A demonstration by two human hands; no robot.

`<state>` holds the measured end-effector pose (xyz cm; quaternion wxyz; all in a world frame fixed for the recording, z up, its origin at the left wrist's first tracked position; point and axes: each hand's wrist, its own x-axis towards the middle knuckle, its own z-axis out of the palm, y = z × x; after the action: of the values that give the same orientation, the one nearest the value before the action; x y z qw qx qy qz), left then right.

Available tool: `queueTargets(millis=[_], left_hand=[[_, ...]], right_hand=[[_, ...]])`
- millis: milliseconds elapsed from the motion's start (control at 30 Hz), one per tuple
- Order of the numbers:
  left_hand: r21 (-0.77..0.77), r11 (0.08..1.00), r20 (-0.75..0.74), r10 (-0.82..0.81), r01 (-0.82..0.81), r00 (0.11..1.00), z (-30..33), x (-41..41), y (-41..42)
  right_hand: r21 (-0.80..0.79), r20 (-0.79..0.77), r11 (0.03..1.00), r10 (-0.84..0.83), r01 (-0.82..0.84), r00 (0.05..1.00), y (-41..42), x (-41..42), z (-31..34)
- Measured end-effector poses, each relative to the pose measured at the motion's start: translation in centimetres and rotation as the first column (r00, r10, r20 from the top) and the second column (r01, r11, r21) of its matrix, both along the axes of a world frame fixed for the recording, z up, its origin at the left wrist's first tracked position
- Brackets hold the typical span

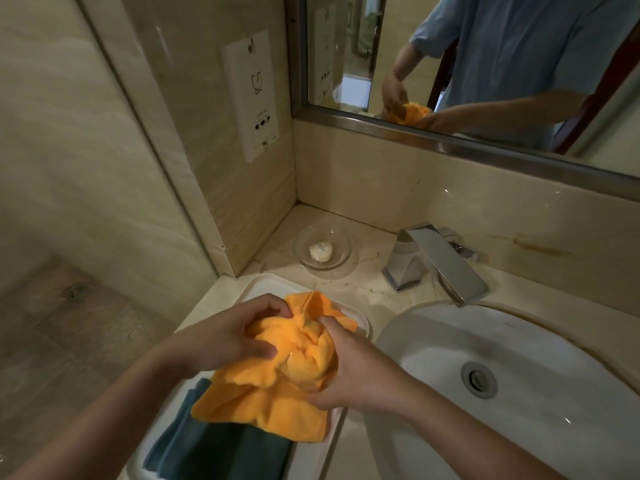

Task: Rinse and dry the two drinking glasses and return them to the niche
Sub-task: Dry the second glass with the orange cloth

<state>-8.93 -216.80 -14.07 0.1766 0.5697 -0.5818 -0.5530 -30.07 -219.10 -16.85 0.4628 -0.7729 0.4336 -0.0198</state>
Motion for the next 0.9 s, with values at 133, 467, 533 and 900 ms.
queueTargets(millis=[133,467,533,900], left_hand=[[-0.162,0.965,0.090,0.222,-0.205,0.971,-1.6,-1.1,0.0],[-0.155,0.945,-0.196,0.256,-0.288,0.947,-2.2,-2.9,0.7],[-0.128,0.953,-0.192,0.249,-0.276,0.949,-2.3,-2.6,0.6],[0.053,0.943,-0.358,0.324,-0.327,0.876,-1.7,-1.6,0.3]], right_hand=[[-0.150,-0.067,0.986,0.061,-0.070,0.996,-0.3,0.5,1.2],[-0.323,-0.227,0.931,0.096,-0.168,0.969,-0.2,1.5,1.8],[-0.325,-0.165,0.935,0.092,-0.142,0.982,-0.1,1.2,1.7],[-0.458,0.272,0.884,0.036,0.096,0.962,0.7,-0.4,1.3]])
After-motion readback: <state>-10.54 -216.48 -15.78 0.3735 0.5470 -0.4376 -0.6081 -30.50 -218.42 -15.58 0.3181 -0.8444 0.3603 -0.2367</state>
